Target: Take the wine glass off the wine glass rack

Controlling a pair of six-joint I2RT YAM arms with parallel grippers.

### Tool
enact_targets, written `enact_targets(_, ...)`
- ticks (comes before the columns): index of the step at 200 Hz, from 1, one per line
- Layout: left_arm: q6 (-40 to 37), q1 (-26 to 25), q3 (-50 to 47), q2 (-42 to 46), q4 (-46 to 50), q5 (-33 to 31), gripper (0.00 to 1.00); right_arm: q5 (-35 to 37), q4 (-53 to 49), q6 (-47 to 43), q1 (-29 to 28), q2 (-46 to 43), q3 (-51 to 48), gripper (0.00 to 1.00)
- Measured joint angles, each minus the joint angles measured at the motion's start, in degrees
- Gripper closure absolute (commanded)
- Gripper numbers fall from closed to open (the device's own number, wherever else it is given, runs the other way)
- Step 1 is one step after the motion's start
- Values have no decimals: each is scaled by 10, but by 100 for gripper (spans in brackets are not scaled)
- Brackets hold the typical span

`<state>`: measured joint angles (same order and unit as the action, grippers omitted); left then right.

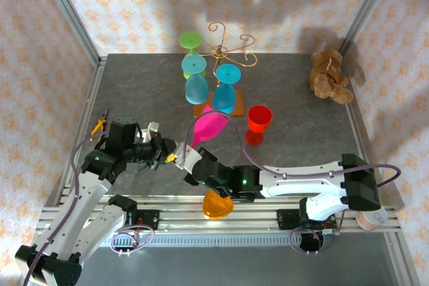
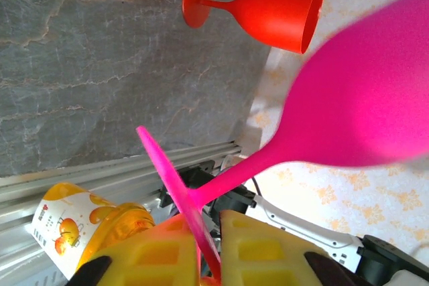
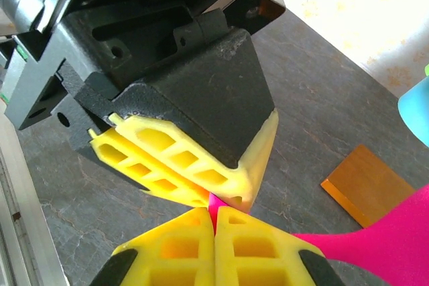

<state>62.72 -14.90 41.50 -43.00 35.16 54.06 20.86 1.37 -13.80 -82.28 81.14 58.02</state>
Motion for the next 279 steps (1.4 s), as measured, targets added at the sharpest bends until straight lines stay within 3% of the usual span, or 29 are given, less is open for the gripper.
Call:
enact_targets(18,3,0,0,0,-1,3,100,-3,-3,0,-1,0,0,100)
enact_targets(68,3,0,0,0,-1,6,100,-7,-13,1,-2,0,6,100)
enact_targets(220,-37,0,-14,14,6,-8,100,-50,-63,81,-7,-45,46,71)
enact_targets(279,-65,0,-20,22,12,-17,100,-52,-174,165,-7,-55,143,66)
